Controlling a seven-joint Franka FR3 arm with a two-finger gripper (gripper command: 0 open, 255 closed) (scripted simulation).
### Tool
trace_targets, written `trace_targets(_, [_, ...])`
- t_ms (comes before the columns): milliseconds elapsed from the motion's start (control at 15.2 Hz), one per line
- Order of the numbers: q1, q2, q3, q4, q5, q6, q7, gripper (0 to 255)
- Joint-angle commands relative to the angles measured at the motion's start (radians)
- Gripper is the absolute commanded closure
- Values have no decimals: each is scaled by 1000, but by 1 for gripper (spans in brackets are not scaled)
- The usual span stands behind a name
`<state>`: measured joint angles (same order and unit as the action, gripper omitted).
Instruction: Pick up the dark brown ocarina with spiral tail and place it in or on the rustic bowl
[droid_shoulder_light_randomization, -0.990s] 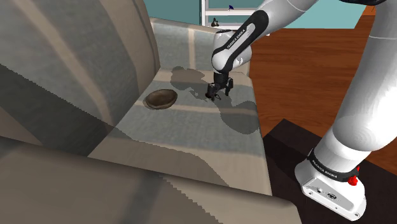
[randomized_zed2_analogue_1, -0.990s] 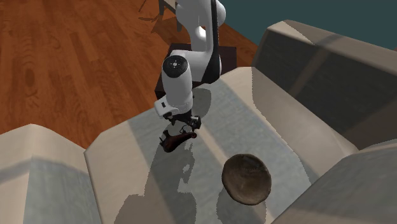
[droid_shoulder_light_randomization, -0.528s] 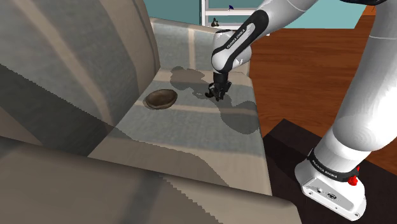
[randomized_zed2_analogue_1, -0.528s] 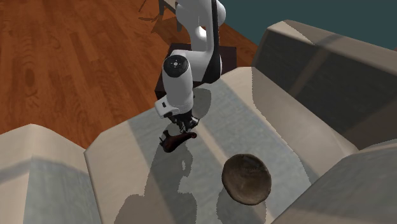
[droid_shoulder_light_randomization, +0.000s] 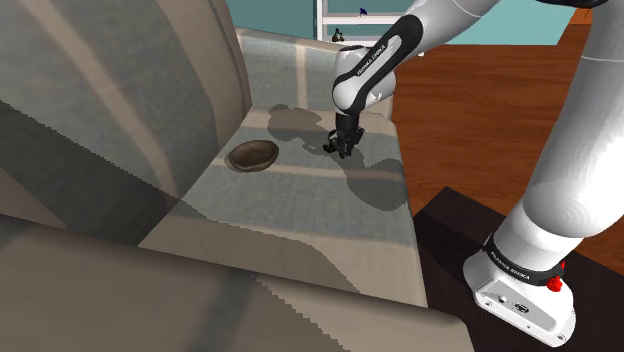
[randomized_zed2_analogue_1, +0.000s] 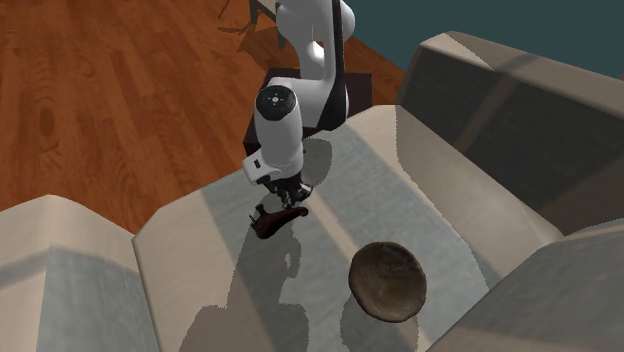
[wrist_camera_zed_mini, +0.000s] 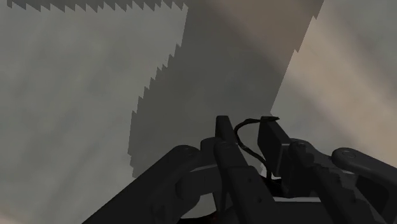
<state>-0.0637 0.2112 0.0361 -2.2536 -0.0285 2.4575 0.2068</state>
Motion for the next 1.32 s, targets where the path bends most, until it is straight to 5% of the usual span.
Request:
trace_targets(0, [-1,-15,0,3,1,-20,-1,255])
trace_targets(1254, [-2,-176,2,84,14,-262,-12,255])
